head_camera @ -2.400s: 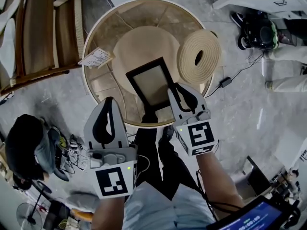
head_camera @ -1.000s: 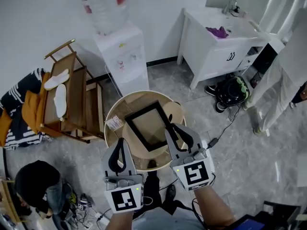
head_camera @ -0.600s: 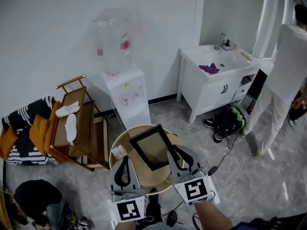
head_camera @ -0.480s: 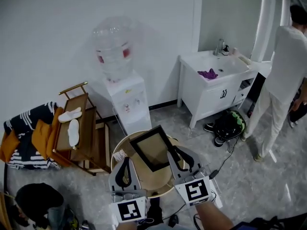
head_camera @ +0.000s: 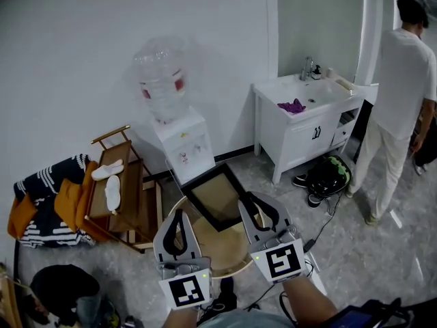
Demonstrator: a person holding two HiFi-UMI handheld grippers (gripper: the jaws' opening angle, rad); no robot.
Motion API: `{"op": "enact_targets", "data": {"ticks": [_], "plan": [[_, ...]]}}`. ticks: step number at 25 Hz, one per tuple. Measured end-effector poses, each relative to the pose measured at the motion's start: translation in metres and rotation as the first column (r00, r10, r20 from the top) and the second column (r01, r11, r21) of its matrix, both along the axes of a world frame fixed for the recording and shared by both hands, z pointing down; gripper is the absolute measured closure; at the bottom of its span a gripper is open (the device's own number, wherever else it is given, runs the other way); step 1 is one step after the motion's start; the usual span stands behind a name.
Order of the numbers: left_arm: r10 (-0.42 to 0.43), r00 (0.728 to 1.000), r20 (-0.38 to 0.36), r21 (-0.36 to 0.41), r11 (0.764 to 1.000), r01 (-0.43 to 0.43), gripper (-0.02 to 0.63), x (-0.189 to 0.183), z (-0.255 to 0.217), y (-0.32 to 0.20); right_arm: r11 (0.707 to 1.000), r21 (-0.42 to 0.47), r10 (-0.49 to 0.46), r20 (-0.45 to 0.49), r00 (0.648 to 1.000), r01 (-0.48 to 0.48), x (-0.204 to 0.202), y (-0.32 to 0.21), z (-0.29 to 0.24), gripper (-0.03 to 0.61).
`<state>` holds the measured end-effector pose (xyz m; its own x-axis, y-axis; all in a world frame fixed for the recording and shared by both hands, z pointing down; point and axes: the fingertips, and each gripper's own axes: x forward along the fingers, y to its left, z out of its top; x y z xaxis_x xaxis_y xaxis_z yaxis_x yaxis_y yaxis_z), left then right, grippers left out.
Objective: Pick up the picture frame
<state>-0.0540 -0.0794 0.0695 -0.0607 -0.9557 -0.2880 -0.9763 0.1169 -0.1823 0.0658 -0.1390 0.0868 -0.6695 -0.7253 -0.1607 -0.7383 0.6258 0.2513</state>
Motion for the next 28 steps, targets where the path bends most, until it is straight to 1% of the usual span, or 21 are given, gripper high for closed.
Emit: {"op": "enact_targets", "data": {"ticks": [5,16,22,28], "plan": [[0.016,1.0,-0.003,0.005,1.0,-0.016,0.598,0.005,-0.005,0.006,1.0,0.023,0.016,0.007,1.0,-0.016,0.005,0.008,-0.011,0.497],[0.024,1.0,-0.005,0.002,1.0,-0.024,0.598,0.005,-0.009,0.006,0.999,0.026,0.043,-0.001,0.999,-0.043,0.007,0.01,-0.013,0.497],[0.023,1.0,-0.002,0.001,1.0,-0.023,0.598,0.007,-0.009,0.009,0.999,0.028,0.033,0.022,0.999,-0.033,0.008,0.013,-0.015,0.497],[0.026,1.0,-0.007,0.007,1.0,-0.026,0.598,0.003,-0.007,0.013,0.999,0.033,0.029,0.019,0.999,-0.03,0.004,0.019,-0.013,0.497]]}}
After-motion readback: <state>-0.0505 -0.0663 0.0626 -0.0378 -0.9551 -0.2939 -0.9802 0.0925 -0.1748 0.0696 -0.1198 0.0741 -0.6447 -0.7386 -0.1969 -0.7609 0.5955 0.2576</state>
